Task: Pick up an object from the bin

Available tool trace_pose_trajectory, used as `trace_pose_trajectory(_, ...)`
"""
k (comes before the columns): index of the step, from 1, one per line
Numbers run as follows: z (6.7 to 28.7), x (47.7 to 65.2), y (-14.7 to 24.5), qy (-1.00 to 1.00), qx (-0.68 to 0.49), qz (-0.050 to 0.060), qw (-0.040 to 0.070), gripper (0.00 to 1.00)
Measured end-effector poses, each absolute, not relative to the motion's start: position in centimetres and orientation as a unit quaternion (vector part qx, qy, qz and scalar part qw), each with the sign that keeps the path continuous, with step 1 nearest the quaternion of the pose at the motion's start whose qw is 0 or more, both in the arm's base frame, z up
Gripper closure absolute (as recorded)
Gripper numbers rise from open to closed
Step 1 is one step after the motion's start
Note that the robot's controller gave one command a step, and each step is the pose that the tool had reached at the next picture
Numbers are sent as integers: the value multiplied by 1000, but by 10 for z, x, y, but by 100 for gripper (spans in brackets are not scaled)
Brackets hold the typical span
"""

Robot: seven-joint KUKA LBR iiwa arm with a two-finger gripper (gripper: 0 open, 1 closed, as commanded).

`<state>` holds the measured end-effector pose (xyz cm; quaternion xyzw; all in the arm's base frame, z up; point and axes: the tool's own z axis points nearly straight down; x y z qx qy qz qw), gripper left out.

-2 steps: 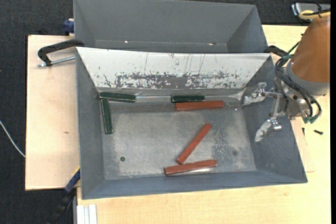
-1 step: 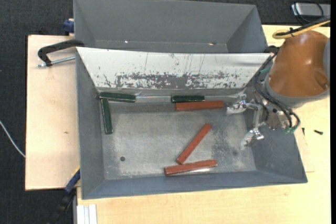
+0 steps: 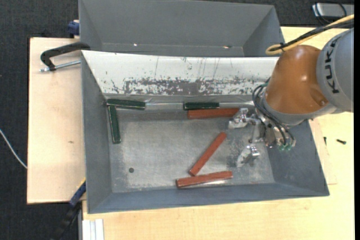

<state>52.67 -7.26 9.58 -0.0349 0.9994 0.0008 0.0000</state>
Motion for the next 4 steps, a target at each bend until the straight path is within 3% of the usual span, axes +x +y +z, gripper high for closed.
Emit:
trace_pose_trajectory(1,90,529,-67,999,-38,2,-1,0)
trace_pose_trajectory(2,82,538,-48,995,-101,1,1,100)
trace_pose_trajectory(3,82,538,-48,995,-101,1,1,100)
trace_pose_trajectory(4,282,545,-46,997,-71,0,3,100)
